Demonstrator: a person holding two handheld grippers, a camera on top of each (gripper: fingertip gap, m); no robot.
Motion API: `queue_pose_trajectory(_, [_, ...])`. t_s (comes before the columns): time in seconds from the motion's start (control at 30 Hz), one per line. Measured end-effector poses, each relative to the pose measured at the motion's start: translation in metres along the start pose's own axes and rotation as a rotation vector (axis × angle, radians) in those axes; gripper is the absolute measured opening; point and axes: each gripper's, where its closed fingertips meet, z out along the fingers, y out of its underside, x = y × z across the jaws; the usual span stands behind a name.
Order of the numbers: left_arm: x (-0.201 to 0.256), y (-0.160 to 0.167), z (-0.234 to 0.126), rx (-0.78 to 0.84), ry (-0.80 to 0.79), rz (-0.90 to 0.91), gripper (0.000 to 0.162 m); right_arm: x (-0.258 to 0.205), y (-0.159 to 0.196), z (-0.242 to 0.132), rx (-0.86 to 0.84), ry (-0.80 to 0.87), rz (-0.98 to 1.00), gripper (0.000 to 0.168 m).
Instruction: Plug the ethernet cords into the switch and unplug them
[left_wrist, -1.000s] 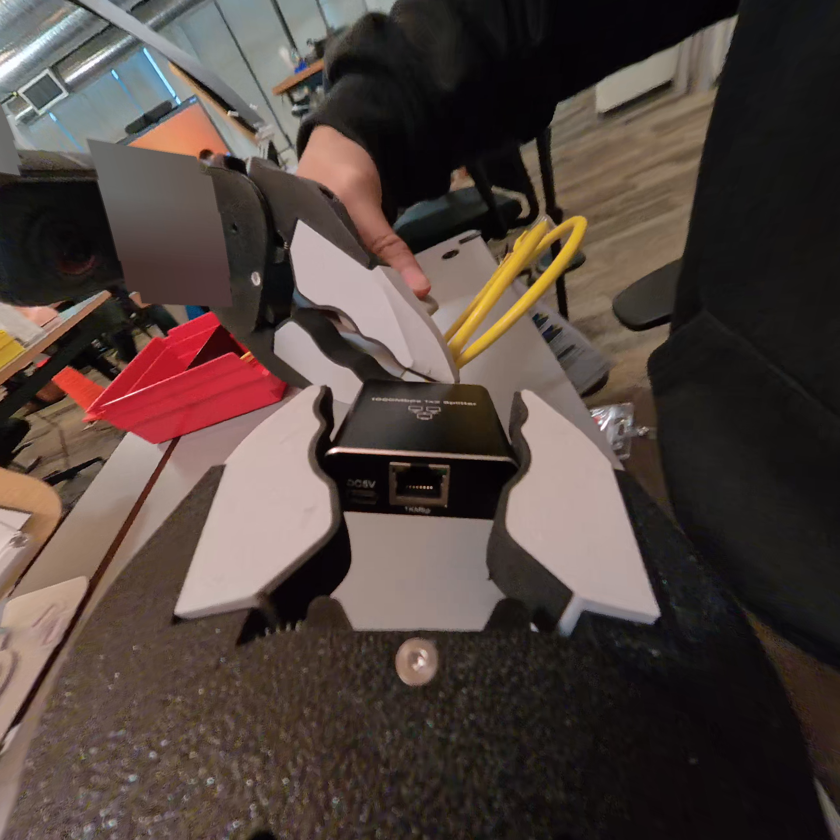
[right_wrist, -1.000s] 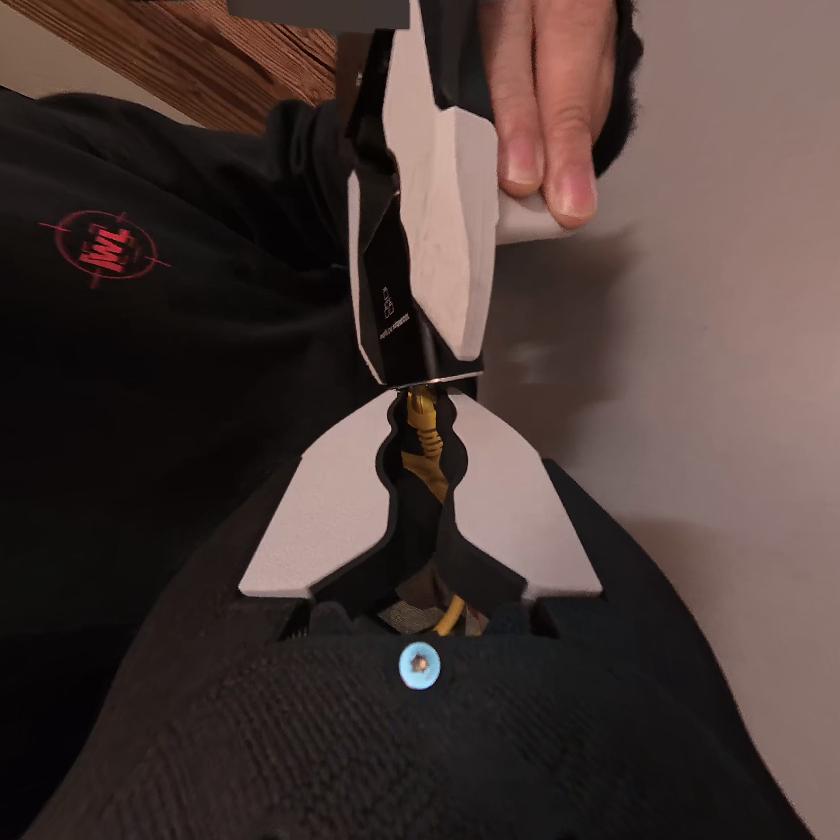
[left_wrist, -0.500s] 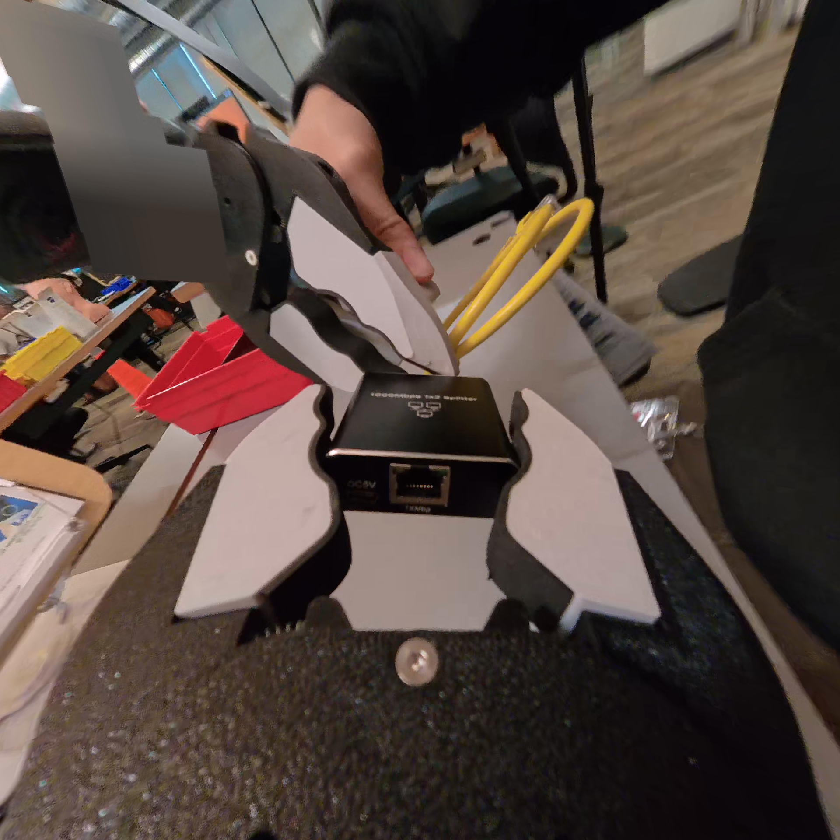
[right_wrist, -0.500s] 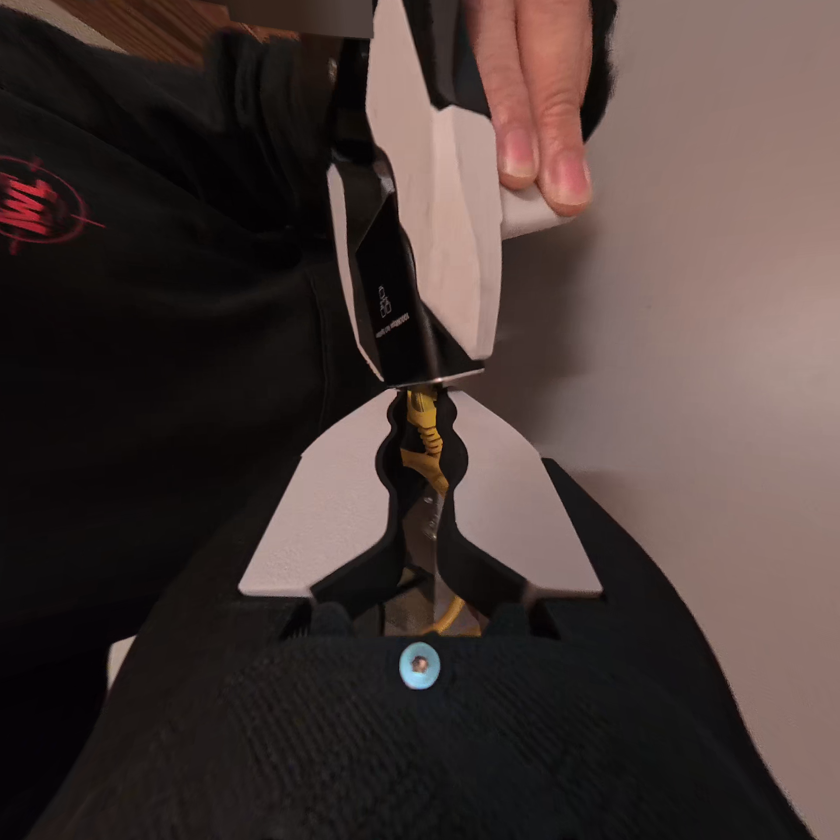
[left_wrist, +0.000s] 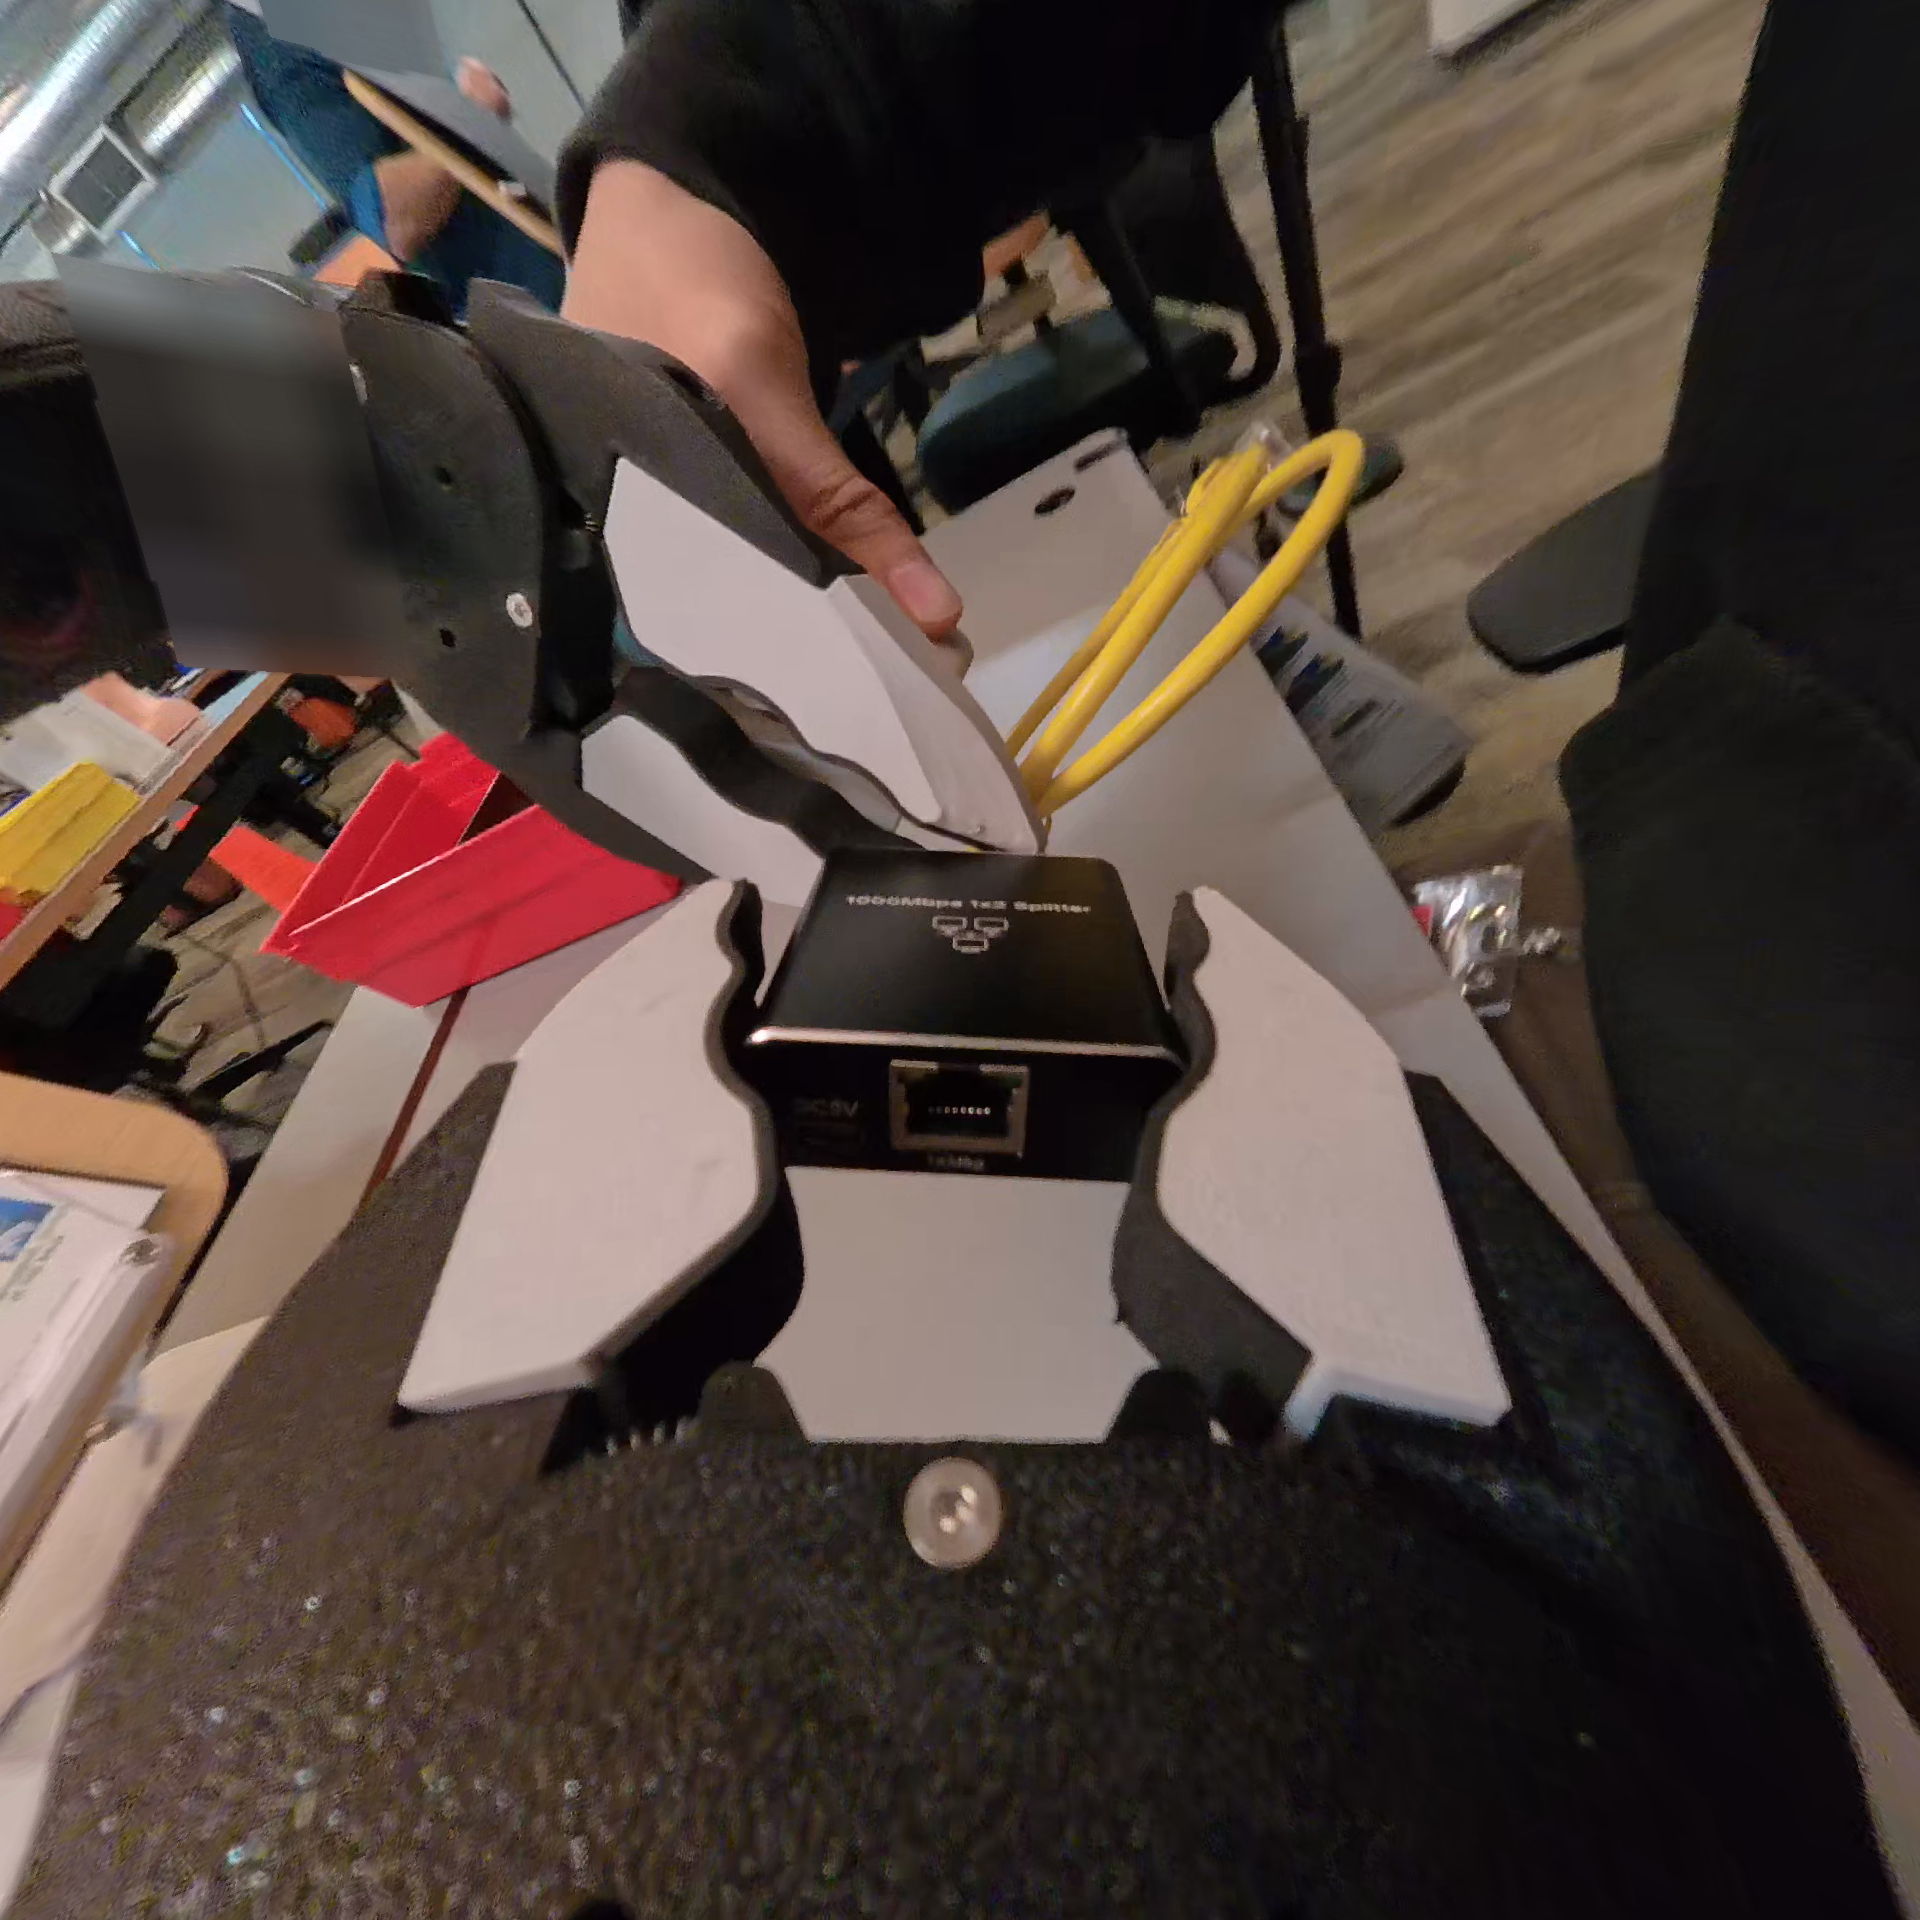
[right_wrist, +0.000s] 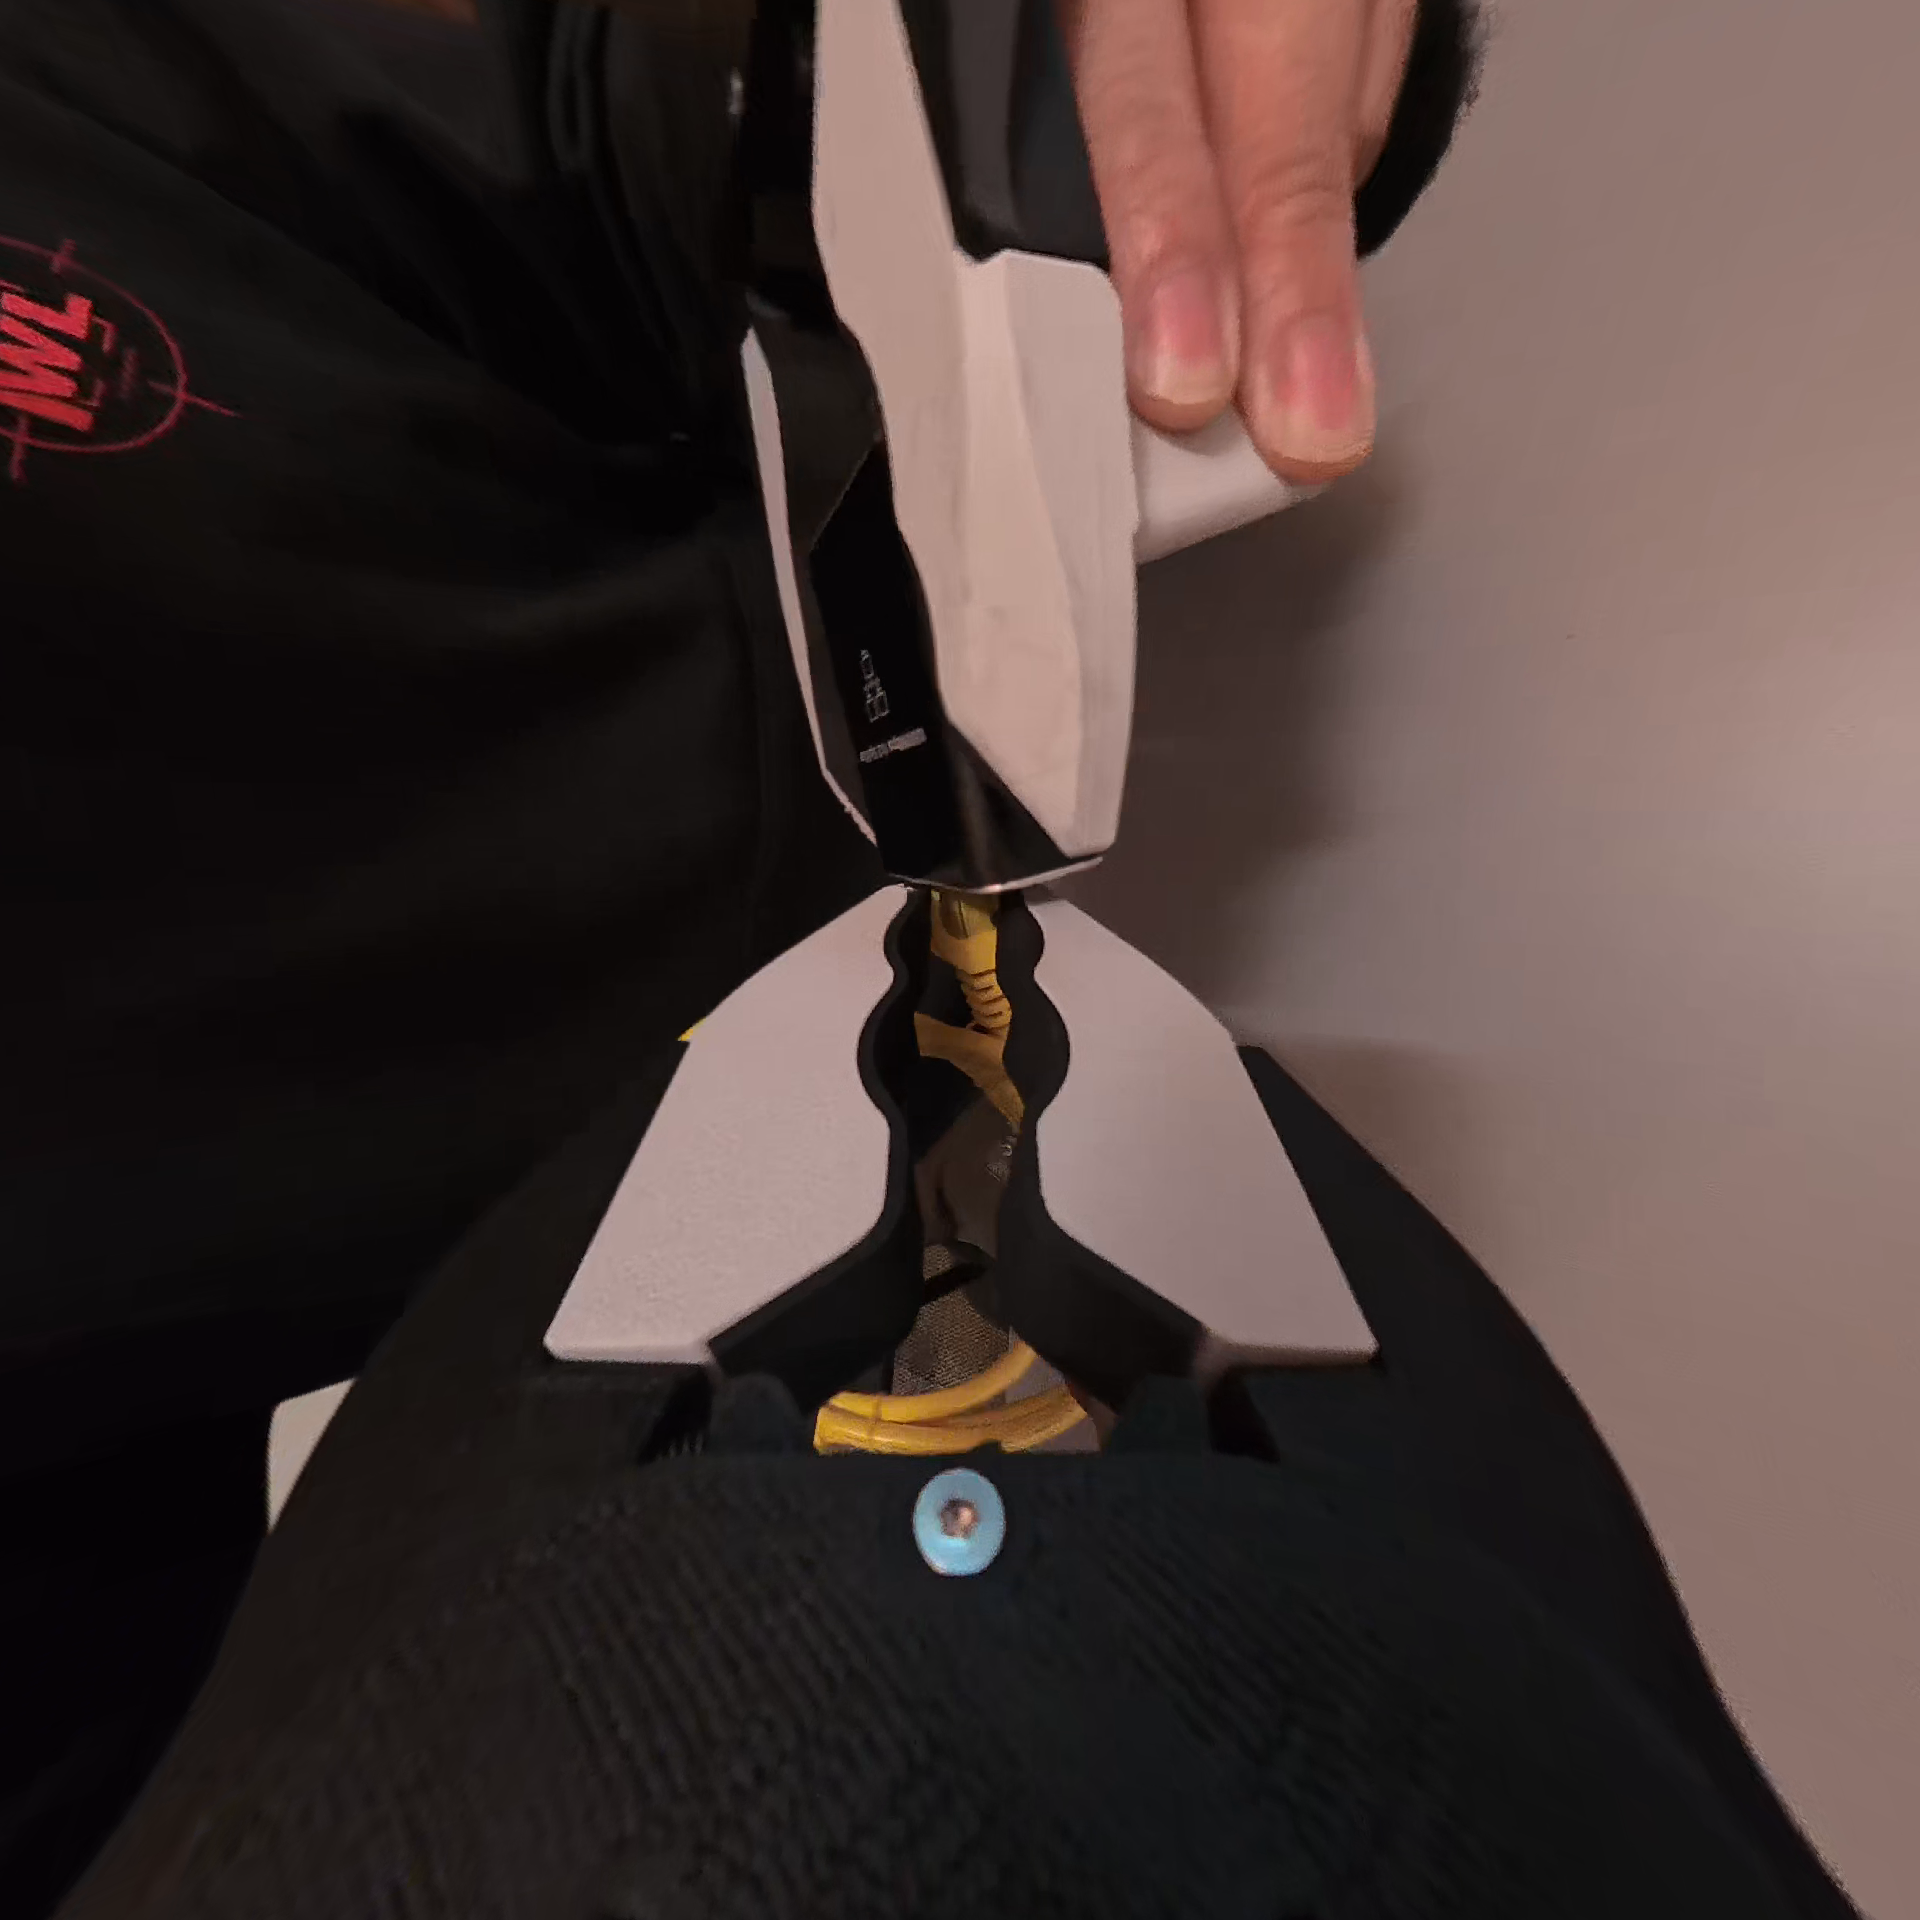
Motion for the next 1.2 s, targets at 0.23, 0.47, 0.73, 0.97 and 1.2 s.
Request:
queue_pose_trajectory(0.23, [-0.001, -0.024, -0.011, 0.214, 0.048, -0.131, 0.075, -0.022, -0.012, -0.005, 0.106, -0.185, 0.012, 0.016])
queue_pose_trajectory(0.47, [-0.005, -0.026, -0.015, 0.221, 0.034, -0.144, 0.075, -0.023, -0.018, -0.007, 0.194, -0.250, 0.090, 0.016])
queue_pose_trajectory(0.73, [-0.007, -0.017, -0.008, 0.209, 0.028, -0.213, 0.075, -0.017, -0.013, -0.008, 0.180, -0.198, 0.066, 0.015])
queue_pose_trajectory(0.97, [-0.045, -0.005, -0.020, 0.193, -0.198, -0.365, 0.074, 0.011, -0.036, -0.059, 0.288, 0.276, -0.128, 0.025])
queue_pose_trajectory(1.2, [-0.086, 0.018, -0.047, 0.151, -0.420, -0.583, 0.074, -0.065, -0.064, -0.150, 0.742, 1.232, -0.632, 0.026])
